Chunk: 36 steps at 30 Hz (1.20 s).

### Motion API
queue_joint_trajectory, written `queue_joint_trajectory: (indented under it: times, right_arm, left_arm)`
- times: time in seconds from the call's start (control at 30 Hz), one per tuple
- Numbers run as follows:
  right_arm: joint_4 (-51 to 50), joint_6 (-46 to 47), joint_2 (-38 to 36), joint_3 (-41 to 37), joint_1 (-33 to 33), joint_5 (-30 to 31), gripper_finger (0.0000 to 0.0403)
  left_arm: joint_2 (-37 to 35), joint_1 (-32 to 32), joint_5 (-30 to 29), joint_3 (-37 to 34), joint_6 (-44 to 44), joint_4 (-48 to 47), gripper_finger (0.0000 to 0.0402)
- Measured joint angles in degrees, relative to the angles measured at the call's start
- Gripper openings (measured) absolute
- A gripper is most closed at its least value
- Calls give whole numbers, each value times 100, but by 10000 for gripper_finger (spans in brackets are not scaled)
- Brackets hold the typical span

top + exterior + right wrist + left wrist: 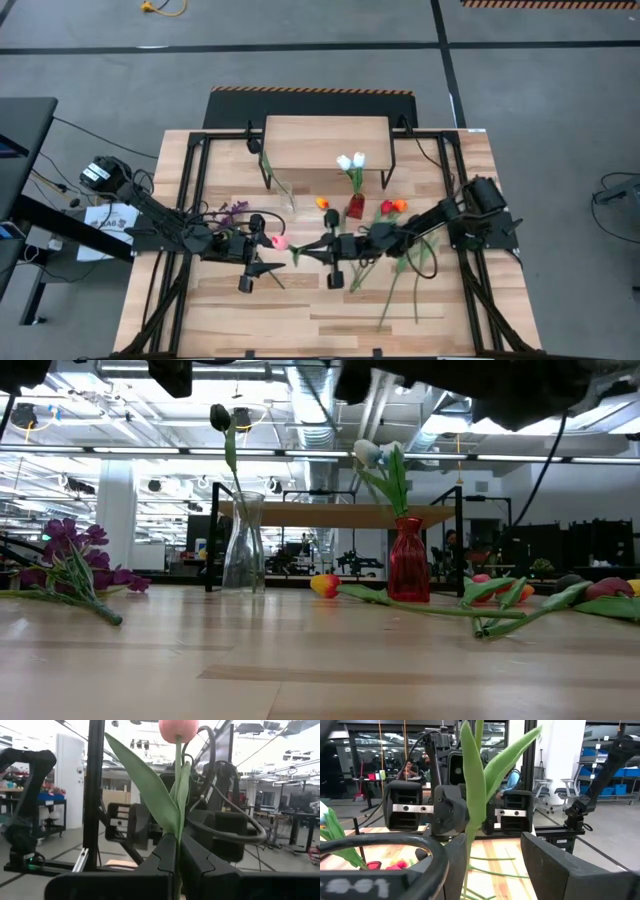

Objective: Pick and place flowers into a vace then onto a shelf
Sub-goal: Put the pink flower into the red vase

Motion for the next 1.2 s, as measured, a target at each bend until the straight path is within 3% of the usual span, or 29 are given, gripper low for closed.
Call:
queue_joint_trajectory:
  times: [0.2, 0.77, 0.93, 1.1, 1.2]
  right_arm:
    - [-36, 4, 369, 312, -2, 0, 4]
    - [-474, 157, 344, 408, -98, 20, 4]
    - [-468, 157, 344, 408, -98, 14, 5]
    - [-499, 155, 344, 408, -97, -22, 7]
    - [-502, 155, 344, 408, -99, -20, 12]
  left_arm:
    - [0, 0, 0, 0, -2, 0, 174]
    - [0, 17, -22, 2, 0, 116, 167]
    - [0, 20, -52, 2, 72, 118, 117]
    - [0, 20, -214, 2, 208, 121, 26]
    - [0, 17, -334, 2, 214, 115, 10]
